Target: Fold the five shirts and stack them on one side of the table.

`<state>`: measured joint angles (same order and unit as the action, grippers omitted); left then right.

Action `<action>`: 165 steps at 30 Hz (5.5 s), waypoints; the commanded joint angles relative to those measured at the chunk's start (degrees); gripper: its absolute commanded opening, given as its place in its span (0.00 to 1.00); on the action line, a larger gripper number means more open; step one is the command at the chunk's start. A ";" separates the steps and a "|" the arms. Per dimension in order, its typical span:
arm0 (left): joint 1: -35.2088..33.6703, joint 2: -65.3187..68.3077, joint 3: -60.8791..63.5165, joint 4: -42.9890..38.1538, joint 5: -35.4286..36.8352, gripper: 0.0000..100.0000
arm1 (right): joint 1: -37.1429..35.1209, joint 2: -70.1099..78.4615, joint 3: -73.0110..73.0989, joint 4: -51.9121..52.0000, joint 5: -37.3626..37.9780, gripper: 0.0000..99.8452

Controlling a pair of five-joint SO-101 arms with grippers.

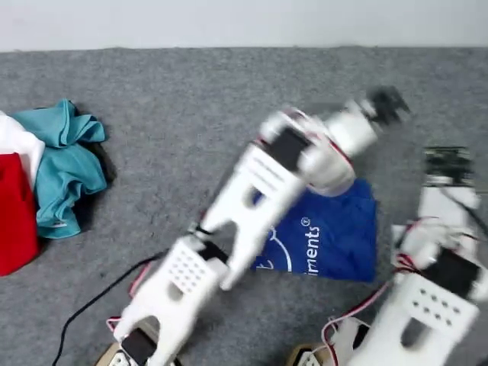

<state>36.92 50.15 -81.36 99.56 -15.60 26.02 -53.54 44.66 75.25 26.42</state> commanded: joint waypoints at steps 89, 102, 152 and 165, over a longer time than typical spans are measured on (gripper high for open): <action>-9.76 -12.92 -1.98 0.88 0.44 0.21 | -24.75 50.68 -5.19 -20.53 -5.45 0.30; -9.76 -12.92 -1.98 0.88 0.53 0.21 | -25.63 58.33 -7.65 -23.16 -4.92 0.00; -55.38 -25.05 1.98 0.97 21.54 0.22 | 14.99 45.85 -51.43 25.63 -29.45 0.44; -85.10 -24.88 21.49 0.97 18.73 0.22 | 4.79 43.91 -47.65 26.33 -24.53 0.44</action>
<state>-42.46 28.18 -60.18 99.56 3.91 31.47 -7.12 -3.60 100.04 -0.22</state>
